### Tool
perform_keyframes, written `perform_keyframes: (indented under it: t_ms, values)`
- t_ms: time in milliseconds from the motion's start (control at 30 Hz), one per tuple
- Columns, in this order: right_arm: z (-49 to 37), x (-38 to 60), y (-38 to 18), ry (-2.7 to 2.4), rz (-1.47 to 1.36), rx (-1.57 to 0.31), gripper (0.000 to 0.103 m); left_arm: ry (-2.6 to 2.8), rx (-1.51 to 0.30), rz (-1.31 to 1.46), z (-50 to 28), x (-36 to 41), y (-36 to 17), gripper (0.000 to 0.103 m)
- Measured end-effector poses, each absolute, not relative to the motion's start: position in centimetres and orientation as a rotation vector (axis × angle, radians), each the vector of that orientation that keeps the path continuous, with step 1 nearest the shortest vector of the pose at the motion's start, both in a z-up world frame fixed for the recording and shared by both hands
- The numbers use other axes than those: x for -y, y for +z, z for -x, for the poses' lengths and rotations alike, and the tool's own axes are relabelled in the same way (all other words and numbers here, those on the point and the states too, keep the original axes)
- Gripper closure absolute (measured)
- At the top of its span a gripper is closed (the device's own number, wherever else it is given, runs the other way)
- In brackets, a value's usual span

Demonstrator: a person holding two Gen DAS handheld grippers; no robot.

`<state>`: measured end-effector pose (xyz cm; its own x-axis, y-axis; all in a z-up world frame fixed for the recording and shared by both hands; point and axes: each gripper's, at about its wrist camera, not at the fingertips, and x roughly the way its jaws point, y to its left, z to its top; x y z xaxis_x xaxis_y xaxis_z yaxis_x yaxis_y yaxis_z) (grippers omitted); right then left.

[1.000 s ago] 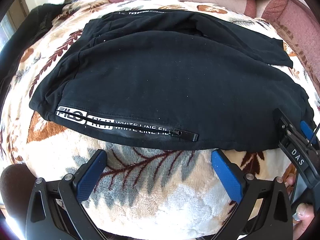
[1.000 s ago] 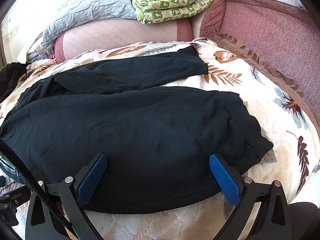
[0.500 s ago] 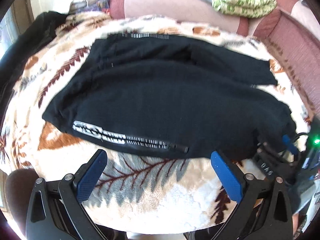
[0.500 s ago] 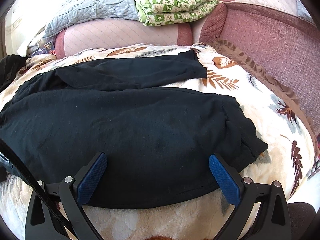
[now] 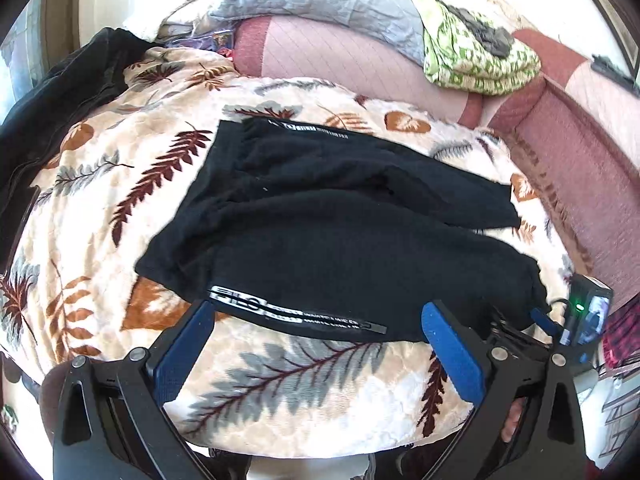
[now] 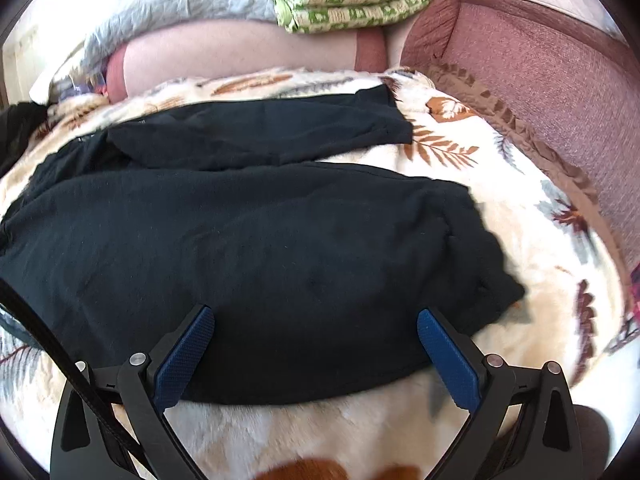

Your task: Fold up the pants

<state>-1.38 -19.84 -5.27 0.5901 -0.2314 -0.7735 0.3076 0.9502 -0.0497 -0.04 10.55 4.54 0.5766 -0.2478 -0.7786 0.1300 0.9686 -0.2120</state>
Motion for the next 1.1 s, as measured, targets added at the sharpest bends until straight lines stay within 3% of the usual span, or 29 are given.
perform_keyframes:
  t_ms: [400, 700, 833, 867, 933, 1000, 1100]
  values:
    - [3.6, 21.8, 2.2, -0.251, 0.034, -0.738, 0.004, -0.176, -0.905, 0.115, -3.2, -13.6, 7.1, 0.000]
    - [-3.2, 24.8, 4.5, -0.110, 0.076, -0.742, 0.004, -0.329, -0.869, 0.020, -12.1, -10.9, 12.2, 0.000]
    - [-8.8, 25.9, 5.2, -0.003, 0.093, -0.751, 0.004, -0.425, -0.906, -0.010, -18.5, -8.3, 11.1, 0.000]
    - [-9.7, 25.8, 5.0, 0.014, 0.100, -0.756, 0.004, -0.460, -0.931, -0.006, -20.1, -7.7, 10.3, 0.002]
    - [-12.6, 26.1, 4.5, 0.057, 0.109, -0.786, 0.004, -0.505, -0.983, 0.011, -22.7, -6.8, 8.6, 0.020]
    - [-15.8, 26.7, 3.6, 0.115, 0.094, -0.842, 0.006, -0.516, -1.038, 0.017, -25.7, -5.7, 6.4, 0.029]
    - [-19.8, 27.2, 2.0, 0.177, 0.091, -0.916, 0.008, -0.512, -1.075, -0.023, -29.0, -4.3, 3.5, 0.030]
